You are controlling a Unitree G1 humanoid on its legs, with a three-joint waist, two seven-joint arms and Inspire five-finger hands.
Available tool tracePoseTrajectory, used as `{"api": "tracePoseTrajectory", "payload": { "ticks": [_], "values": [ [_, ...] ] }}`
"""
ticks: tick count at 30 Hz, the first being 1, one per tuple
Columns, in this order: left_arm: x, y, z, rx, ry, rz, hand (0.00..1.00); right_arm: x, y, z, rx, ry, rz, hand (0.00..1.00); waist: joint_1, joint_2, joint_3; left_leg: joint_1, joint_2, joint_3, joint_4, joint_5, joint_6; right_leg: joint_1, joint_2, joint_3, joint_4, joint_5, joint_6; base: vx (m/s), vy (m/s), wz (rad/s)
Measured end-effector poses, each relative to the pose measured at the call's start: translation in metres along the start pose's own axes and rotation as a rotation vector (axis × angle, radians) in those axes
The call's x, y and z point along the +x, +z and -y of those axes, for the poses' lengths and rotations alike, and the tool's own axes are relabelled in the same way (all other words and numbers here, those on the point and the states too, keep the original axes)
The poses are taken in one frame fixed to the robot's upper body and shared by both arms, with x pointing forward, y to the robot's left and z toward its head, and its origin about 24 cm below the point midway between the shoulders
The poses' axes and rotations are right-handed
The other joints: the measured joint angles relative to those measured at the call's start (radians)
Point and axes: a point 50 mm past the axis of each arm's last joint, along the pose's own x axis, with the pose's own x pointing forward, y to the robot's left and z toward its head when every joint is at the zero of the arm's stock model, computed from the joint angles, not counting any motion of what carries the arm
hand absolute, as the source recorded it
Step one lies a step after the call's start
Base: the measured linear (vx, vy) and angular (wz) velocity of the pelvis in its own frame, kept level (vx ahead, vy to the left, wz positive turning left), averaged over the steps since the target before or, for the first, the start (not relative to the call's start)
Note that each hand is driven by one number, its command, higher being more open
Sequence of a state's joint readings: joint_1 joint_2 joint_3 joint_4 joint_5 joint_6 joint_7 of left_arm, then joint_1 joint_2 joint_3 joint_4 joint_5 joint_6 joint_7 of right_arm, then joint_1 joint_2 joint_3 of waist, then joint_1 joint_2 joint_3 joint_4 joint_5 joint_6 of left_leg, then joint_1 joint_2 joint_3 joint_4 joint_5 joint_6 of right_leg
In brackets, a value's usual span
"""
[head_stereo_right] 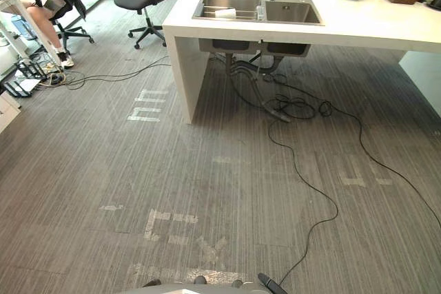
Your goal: Walk over to the sink, pick up the cup, carry it to the dishwasher, place the cup inside the dishwasher, then close the dishwasher door
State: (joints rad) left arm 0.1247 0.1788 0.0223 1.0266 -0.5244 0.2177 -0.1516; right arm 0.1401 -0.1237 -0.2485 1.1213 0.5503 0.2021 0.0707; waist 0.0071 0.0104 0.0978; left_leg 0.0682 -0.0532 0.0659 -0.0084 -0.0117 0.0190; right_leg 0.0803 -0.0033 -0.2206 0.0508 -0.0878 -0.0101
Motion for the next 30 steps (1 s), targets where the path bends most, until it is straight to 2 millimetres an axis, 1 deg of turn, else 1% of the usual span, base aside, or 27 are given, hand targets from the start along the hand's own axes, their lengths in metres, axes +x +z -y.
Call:
{"api": "tracePoseTrajectory", "payload": {
  "ticks": [1,2,3,5,6,7,8,10,11,13,16,19,21,23,24,26,28,30],
  "values": [
    [0.001,0.009,0.009,-0.001,-0.03,0.036,1.0,0.001,0.009,-0.008,-0.009,0.021,0.038,1.0,-0.003,0.002,0.002,0.0,0.0,-0.001,-0.006,0.004,-0.005,0.0,0.0,-0.004,-0.002,0.0,0.001,0.02,-0.018,0.07],
    [0.003,0.021,0.026,-0.005,-0.085,0.083,1.0,0.001,0.022,-0.023,-0.034,0.062,0.094,1.0,-0.003,0.008,0.006,0.0,0.0,-0.002,-0.016,0.011,-0.016,-0.002,0.0,-0.01,-0.004,0.003,0.005,0.02,-0.021,0.09],
    [0.003,0.028,0.034,-0.011,-0.112,0.108,1.0,0.0,0.03,-0.032,-0.05,0.084,0.125,1.0,-0.003,0.011,0.008,0.0,0.0,-0.002,-0.021,0.014,-0.021,-0.003,-0.001,-0.013,-0.005,0.004,0.007,0.0,-0.017,0.1],
    [0.003,0.045,0.069,-0.028,-0.233,0.176,1.0,-0.004,0.059,-0.069,-0.109,0.173,0.225,1.0,-0.002,0.018,0.016,0.0,0.0,-0.006,-0.024,0.018,-0.027,-0.002,-0.002,-0.023,-0.005,0.005,0.008,-0.01,-0.012,0.1],
    [0.002,0.048,0.076,-0.023,-0.259,0.192,1.0,-0.006,0.065,-0.077,-0.114,0.194,0.246,1.0,-0.002,0.018,0.018,0.0,0.0,-0.007,-0.024,0.019,-0.028,-0.001,-0.001,-0.025,-0.006,0.005,0.008,-0.02,-0.015,0.13],
    [0.001,0.054,0.088,-0.019,-0.3,0.219,1.0,-0.01,0.077,-0.093,-0.128,0.232,0.291,1.0,-0.002,0.018,0.022,0.001,0.0,-0.013,-0.024,0.02,-0.031,0.002,-0.001,-0.031,-0.007,0.005,0.008,-0.02,-0.025,0.15],
    [0.0,0.059,0.095,-0.008,-0.32,0.245,1.0,-0.014,0.088,-0.104,-0.134,0.261,0.332,1.0,-0.001,0.018,0.029,0.003,0.001,-0.018,-0.024,0.021,-0.031,0.007,-0.001,-0.034,-0.01,0.004,0.008,-0.02,-0.027,0.14],
    [-0.003,0.065,0.099,0.056,-0.305,0.298,1.0,-0.019,0.099,-0.114,-0.139,0.284,0.379,1.0,0.001,0.016,0.035,0.004,0.002,-0.021,-0.025,0.021,-0.031,0.011,0.002,-0.037,-0.014,0.004,0.008,-0.01,-0.022,0.08],
    [-0.003,0.066,0.097,0.08,-0.276,0.316,1.0,-0.021,0.103,-0.116,-0.14,0.288,0.398,1.0,0.004,0.016,0.036,0.004,0.003,-0.023,-0.026,0.021,-0.031,0.013,0.002,-0.041,-0.017,0.004,0.009,0.01,-0.021,0.08],
    [-0.003,0.066,0.091,0.097,-0.223,0.336,1.0,-0.022,0.105,-0.116,-0.141,0.289,0.409,1.0,0.005,0.016,0.036,0.004,0.003,-0.024,-0.029,0.021,-0.031,0.014,0.002,-0.046,-0.017,0.002,0.011,0.02,-0.014,0.09],
    [-0.006,0.069,0.084,0.19,-0.12,0.379,1.0,-0.019,0.099,-0.11,-0.137,0.281,0.384,1.0,0.005,0.016,0.036,0.004,0.003,-0.023,-0.031,0.021,-0.031,0.015,0.001,-0.049,-0.017,0.001,0.014,0.01,-0.002,0.02],
    [-0.009,0.074,0.082,0.264,-0.054,0.418,1.0,-0.017,0.091,-0.104,-0.12,0.293,0.348,1.0,0.005,0.016,0.037,0.016,0.002,-0.019,-0.032,0.02,-0.032,0.027,-0.001,-0.049,-0.015,-0.002,0.018,0.0,0.0,0.0],
    [-0.01,0.075,0.082,0.272,-0.036,0.427,1.0,-0.016,0.088,-0.103,-0.121,0.3,0.34,1.0,0.005,0.016,0.038,0.023,0.002,-0.012,-0.032,0.02,-0.032,0.03,-0.002,-0.047,-0.006,-0.004,0.022,-0.02,0.003,-0.01],
    [-0.011,0.076,0.082,0.323,0.006,0.435,1.0,-0.016,0.088,-0.103,-0.136,0.309,0.34,1.0,0.004,0.016,0.038,0.025,0.003,0.006,-0.032,0.02,-0.032,0.028,-0.003,-0.041,-0.001,-0.004,0.022,-0.05,0.01,-0.08],
    [-0.011,0.076,0.081,0.353,0.035,0.435,1.0,-0.017,0.088,-0.103,-0.148,0.312,0.339,1.0,0.004,0.016,0.038,0.028,0.003,0.014,-0.032,0.02,-0.032,0.028,-0.003,-0.035,0.001,-0.004,0.022,-0.07,0.015,-0.19],
    [-0.011,0.075,0.077,0.502,0.115,0.443,1.0,-0.017,0.088,-0.104,-0.22,0.3,0.342,1.0,0.003,0.016,0.038,0.026,0.004,0.033,-0.033,0.019,-0.032,0.019,-0.004,-0.016,0.007,-0.004,0.021,-0.08,0.016,-0.23],
    [-0.012,0.074,0.073,0.59,0.146,0.445,1.0,-0.016,0.085,-0.1,-0.298,0.269,0.342,1.0,0.006,0.016,0.038,0.017,0.006,0.059,-0.037,0.019,-0.031,-0.002,-0.003,0.0,0.016,-0.002,0.017,-0.07,0.022,-0.23],
    [-0.012,0.071,0.069,0.623,0.154,0.421,1.0,-0.015,0.081,-0.094,-0.325,0.251,0.331,1.0,0.005,0.015,0.039,0.012,0.007,0.072,-0.039,0.018,-0.03,-0.012,-0.003,0.009,0.018,0.001,0.013,-0.03,0.022,-0.23]
  ]
}}
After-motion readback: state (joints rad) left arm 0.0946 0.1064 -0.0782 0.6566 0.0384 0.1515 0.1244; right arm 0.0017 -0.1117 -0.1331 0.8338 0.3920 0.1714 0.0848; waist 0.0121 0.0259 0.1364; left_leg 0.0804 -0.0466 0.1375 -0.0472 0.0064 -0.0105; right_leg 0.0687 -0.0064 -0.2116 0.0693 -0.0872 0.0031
